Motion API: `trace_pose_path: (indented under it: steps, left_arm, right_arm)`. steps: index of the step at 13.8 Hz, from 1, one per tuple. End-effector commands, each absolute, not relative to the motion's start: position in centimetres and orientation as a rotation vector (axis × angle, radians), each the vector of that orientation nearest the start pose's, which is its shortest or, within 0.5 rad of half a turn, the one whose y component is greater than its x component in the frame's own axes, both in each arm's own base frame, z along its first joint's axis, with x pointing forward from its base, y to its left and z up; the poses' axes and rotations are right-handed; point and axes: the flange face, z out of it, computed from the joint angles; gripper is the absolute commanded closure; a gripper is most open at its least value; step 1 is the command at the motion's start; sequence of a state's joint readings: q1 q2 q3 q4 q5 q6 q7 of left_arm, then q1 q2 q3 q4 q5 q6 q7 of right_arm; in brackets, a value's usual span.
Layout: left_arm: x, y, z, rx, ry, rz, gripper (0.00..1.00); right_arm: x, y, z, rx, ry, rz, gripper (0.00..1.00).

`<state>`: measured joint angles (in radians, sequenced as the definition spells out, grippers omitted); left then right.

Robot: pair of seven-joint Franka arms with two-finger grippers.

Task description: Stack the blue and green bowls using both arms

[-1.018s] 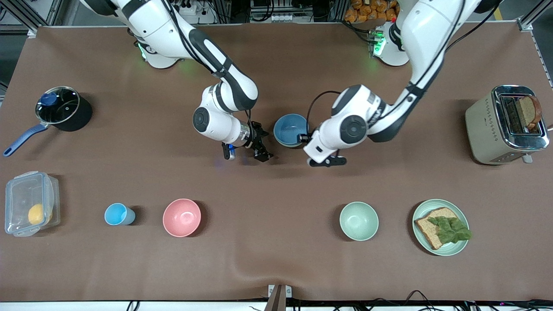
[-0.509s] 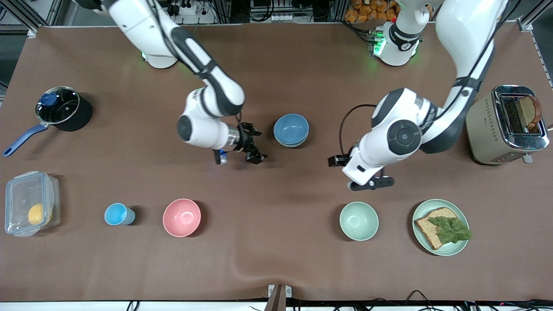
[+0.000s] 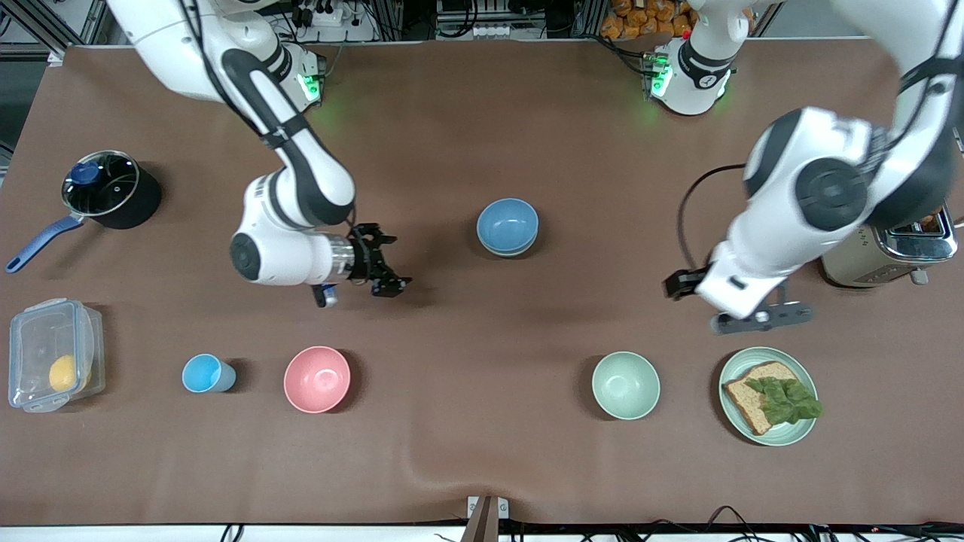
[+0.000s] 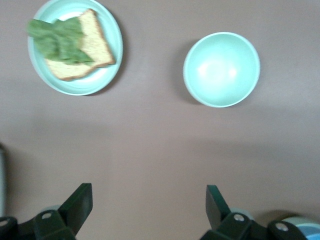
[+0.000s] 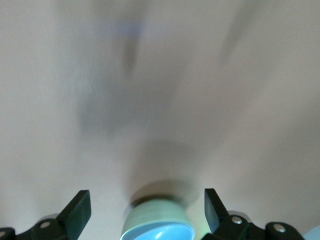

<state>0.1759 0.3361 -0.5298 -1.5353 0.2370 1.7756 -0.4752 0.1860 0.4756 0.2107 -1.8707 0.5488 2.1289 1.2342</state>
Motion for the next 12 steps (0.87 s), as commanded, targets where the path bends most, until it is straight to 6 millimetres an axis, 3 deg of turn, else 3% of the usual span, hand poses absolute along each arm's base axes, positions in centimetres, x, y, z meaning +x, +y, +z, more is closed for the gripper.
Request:
trace_pose_path:
  steps: [1,3,5,6,8,10,12]
  left_arm:
    - [59.6,-13.5,53.4,-3.074,-0.063,0.055,0.0]
    - [58.1,-10.6,56.2,-3.096,-0.069,0.034,0.0]
    - [56.3,-9.1,58.9,-3.091,-0.065,-0.001,0.0]
    - [55.7,-8.7,60.1,-3.089,-0.066,-0.015,0.0]
    - [54.5,-8.6,62.0,-3.086,-0.066,-0.047,0.0]
    - [54.3,-8.4,62.5,-3.088,-0.067,-0.041,0.0]
    - [53.6,-8.5,63.6,-3.098,-0.063,-0.01,0.0]
  right_arm:
    - [56.9,23.1,26.6,-2.46,1.515,0.757,0.0]
    - [57.3,20.5,27.7,-2.505,1.398,0.766,0.0]
    - [58.0,16.0,27.7,-2.507,1.314,0.815,0.0]
    - [58.2,13.8,27.7,-2.505,1.264,0.828,0.0]
    - [58.3,11.1,27.7,-2.513,1.176,0.84,0.0]
    - [58.4,11.1,27.9,-2.537,1.158,0.825,0.0]
    - [58.7,10.9,31.1,-2.647,1.12,0.74,0.0]
